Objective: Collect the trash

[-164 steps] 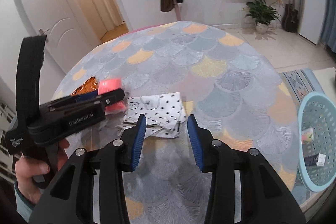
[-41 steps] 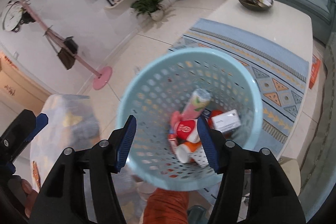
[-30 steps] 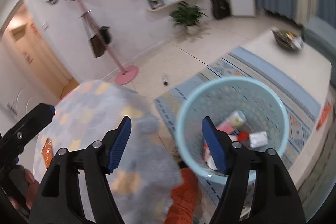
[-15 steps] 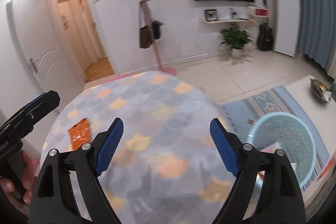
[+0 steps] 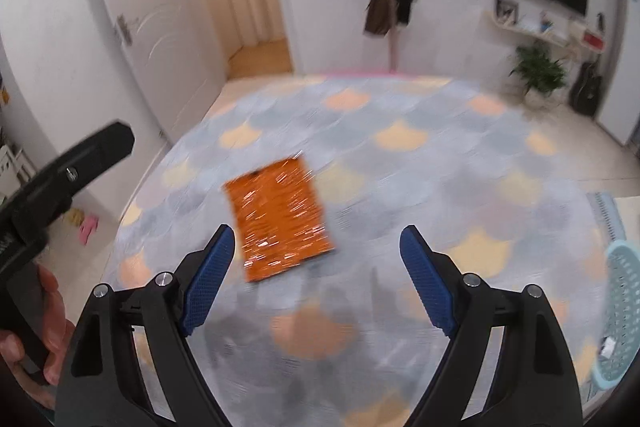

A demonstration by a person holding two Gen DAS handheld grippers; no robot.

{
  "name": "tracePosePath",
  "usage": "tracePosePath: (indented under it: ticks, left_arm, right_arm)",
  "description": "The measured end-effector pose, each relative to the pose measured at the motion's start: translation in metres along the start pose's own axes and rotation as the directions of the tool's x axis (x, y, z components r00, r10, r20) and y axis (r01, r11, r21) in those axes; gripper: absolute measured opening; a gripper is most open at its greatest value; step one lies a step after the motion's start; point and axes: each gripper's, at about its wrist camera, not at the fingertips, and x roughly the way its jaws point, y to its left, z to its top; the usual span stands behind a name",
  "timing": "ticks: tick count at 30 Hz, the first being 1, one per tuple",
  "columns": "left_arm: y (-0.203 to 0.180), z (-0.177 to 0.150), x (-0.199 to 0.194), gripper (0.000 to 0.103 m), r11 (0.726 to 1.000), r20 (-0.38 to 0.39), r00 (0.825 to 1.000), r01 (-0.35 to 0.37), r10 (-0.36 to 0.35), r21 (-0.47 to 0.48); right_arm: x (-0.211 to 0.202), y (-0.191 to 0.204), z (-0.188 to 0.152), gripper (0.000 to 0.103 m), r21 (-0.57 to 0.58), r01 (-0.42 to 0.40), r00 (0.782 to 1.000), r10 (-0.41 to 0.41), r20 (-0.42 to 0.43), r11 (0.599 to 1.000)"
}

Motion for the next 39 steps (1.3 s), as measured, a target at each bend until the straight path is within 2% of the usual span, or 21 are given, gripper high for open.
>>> tracePosePath:
  ticks: [3,7,10,18,22,24,25,31,33,34,36,37,39]
  left_arm:
    - [0.021,-0.006,0.002,0.086,0.999,-0.02,1.0,-0.025,0.024,-0.035]
    - [0.049,-0.012,0.001,0.086,0.996,-0.033,0.999,-0.013,0.01,-0.089]
    - [0.059,-0.015,0.002,0.086,0.994,-0.041,0.999,-0.012,0.008,-0.105]
    - [0.068,-0.018,0.007,0.086,0.992,-0.048,0.999,-0.001,-0.006,-0.128]
    - [0.071,-0.022,0.012,0.086,0.991,-0.059,0.998,0.007,-0.015,-0.134]
    - [0.07,-0.023,0.015,0.086,0.992,-0.063,0.998,0.01,-0.018,-0.127]
    - [0.068,-0.023,0.015,0.086,0.992,-0.065,0.998,0.012,-0.02,-0.125]
    - [0.056,-0.022,0.017,0.086,0.994,-0.07,0.997,0.029,-0.036,-0.102]
    - [0.051,-0.023,0.017,0.086,0.995,-0.071,0.997,0.031,-0.038,-0.092]
    - [0.049,-0.024,0.017,0.086,0.995,-0.072,0.997,0.031,-0.037,-0.092]
    - [0.049,-0.025,0.017,0.086,0.995,-0.075,0.996,0.029,-0.037,-0.097]
    - [0.049,-0.025,0.016,0.086,0.995,-0.076,0.996,0.029,-0.037,-0.099]
    - [0.047,-0.024,0.015,0.086,0.995,-0.075,0.997,0.03,-0.038,-0.1]
  right_arm:
    - [0.027,0.013,-0.004,0.081,0.031,-0.031,0.997,0.033,-0.071,0.999]
    - [0.053,0.021,-0.001,0.081,0.022,0.016,0.994,-0.014,-0.112,1.0]
    - [0.068,0.028,-0.001,0.081,0.013,0.014,0.989,-0.012,-0.15,1.0]
    - [0.085,0.04,0.002,0.08,-0.038,0.082,0.986,-0.087,-0.142,0.996]
    - [0.084,0.04,0.002,0.064,-0.054,0.12,0.985,-0.126,-0.117,0.991]
    - [0.082,0.035,0.005,0.05,-0.038,0.113,0.987,-0.117,-0.111,0.993]
    - [0.081,0.032,0.006,0.04,-0.031,0.118,0.987,-0.121,-0.109,0.992]
    - [0.075,0.022,0.007,0.029,0.005,0.077,0.992,-0.076,-0.105,0.997]
    - [0.072,0.023,0.008,0.023,-0.004,0.083,0.992,-0.083,-0.094,0.997]
    - [0.069,0.024,0.008,0.015,-0.011,0.088,0.993,-0.089,-0.082,0.996]
    - [0.065,0.024,0.008,0.009,-0.008,0.082,0.994,-0.082,-0.067,0.997]
    - [0.063,0.024,0.009,0.002,-0.004,0.077,0.995,-0.077,-0.063,0.997]
    - [0.058,0.022,0.009,0.001,0.004,0.062,0.996,-0.061,-0.058,0.998]
